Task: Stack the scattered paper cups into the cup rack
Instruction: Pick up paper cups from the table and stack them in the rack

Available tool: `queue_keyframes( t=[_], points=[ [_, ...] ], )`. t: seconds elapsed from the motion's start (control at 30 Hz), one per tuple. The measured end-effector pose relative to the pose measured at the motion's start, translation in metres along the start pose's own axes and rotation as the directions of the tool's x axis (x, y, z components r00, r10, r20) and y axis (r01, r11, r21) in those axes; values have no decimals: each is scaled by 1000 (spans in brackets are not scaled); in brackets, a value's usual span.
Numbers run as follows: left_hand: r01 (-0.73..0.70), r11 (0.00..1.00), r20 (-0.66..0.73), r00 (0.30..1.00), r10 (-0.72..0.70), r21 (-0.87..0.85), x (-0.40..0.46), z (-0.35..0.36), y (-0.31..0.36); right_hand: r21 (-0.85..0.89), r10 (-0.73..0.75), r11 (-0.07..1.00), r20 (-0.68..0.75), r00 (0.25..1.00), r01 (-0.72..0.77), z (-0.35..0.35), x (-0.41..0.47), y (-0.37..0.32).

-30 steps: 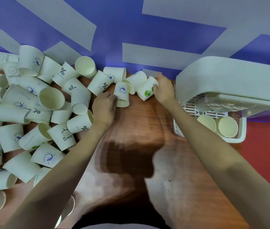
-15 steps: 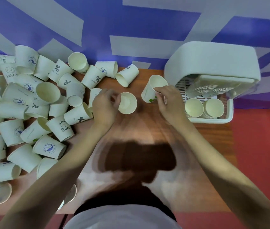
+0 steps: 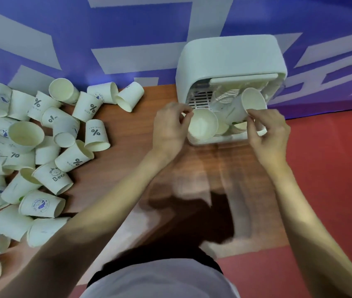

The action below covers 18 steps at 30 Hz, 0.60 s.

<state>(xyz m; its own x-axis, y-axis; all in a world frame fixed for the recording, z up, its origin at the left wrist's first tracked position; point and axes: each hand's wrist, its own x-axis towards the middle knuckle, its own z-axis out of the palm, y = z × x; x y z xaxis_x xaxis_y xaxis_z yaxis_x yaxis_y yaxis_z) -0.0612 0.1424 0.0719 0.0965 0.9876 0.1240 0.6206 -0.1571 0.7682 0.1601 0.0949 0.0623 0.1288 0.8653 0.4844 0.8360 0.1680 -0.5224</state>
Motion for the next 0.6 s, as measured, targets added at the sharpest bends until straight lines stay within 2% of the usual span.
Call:
queue_keyframes(
  t=[0.1,0.2,0.6],
  points=[
    [-63,998,-10,998,63,4,14,22,23,-34,72,997,-76,994,-75,-4,2,16],
    [-94,995,1,996,94,33,24,41,34,-42,90,995,-80,993,-94,-1,2,28],
    [-11,984,49,999,2,177,36,77,24,-114,115,988,145,983,-99,27,-5,62]
  ],
)
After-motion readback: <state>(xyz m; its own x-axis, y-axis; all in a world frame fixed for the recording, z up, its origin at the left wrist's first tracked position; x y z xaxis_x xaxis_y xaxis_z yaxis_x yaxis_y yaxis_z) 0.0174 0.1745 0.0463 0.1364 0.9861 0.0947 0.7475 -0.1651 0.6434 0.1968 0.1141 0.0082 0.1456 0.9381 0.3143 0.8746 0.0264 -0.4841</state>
